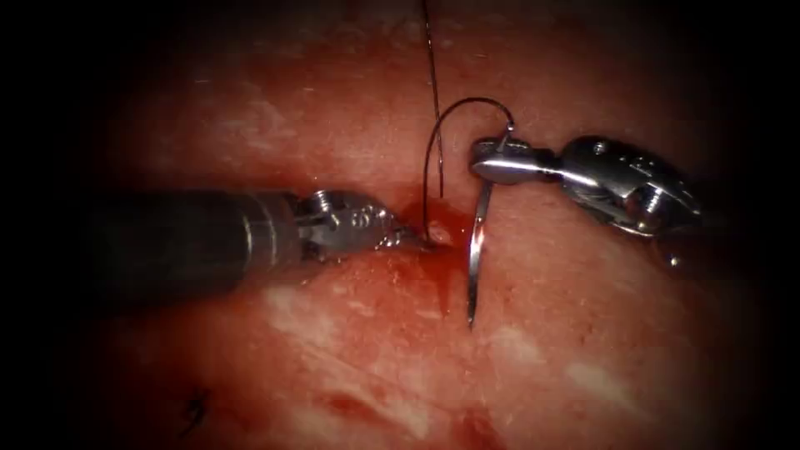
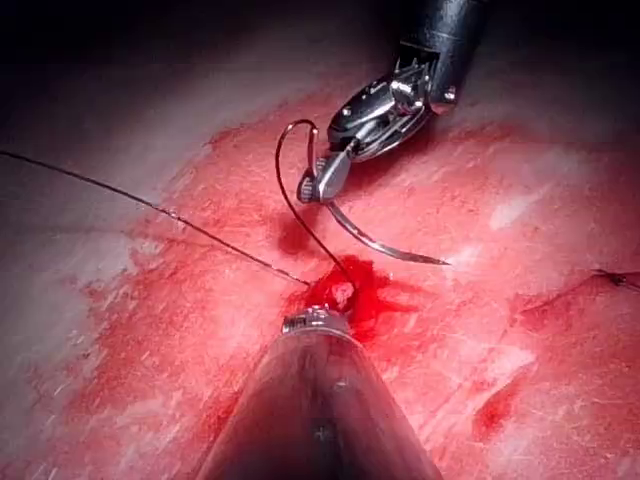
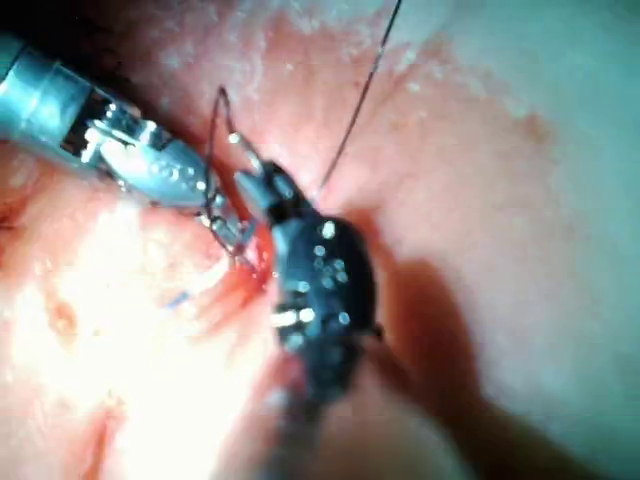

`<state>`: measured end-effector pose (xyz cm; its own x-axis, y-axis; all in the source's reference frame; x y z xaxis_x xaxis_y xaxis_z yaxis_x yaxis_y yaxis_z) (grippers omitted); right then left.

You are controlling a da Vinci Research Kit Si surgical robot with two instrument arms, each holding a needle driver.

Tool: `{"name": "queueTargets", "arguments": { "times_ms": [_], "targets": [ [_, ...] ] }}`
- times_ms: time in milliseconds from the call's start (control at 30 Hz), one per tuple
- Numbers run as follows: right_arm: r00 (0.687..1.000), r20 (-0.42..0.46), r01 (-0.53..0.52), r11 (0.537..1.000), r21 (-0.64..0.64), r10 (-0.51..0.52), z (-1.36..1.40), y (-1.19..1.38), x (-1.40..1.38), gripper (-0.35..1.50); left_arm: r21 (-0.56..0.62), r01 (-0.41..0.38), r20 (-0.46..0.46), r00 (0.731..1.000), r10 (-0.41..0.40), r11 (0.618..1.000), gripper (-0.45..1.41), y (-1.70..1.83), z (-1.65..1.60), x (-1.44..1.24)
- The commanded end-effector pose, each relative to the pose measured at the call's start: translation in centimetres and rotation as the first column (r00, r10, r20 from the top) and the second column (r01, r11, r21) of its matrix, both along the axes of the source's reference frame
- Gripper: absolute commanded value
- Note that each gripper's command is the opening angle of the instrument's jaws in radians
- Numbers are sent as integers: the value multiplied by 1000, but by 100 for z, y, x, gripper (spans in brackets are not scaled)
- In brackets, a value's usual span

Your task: Wound Closure

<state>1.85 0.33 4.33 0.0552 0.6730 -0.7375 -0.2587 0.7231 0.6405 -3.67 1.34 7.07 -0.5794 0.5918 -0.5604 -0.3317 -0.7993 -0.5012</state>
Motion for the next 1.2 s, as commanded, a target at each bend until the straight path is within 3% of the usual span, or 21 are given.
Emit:
{"name": "queueTargets", "arguments": {
  "times_ms": [33, 400, 633, 900, 1000, 1200],
  "targets": [
    [1000, 1, 3, 1000, -11, -3, 5, -9, 6, -35, -2, -2, 2, 1000, 2, 1000, -45, -5, 9, -7],
    [999, 52, -3, 993, -121, 10, 3, -6, 8, -35, 21, -19, -49, 999, 20, 1000, -45, -5, 28, -12],
    [998, 62, 6, 986, -165, 5, 1, -6, 8, -35, 90, -74, -164, 983, 88, 993, -45, -7, 43, -18],
    [996, 84, 16, 972, -235, 4, 5, 1, 13, -35, 203, -118, -188, 970, 157, 972, -45, -10, 44, -31],
    [996, 94, 19, 965, -262, 6, 7, 3, 18, -35, 226, -125, -188, 968, 169, 966, -23, -13, 41, -32],
    [992, 125, 24, 948, -318, 16, 15, 5, 26, -35, 247, -155, -158, 967, 198, 957, -5, -26, 23, -26]
  ]
}}
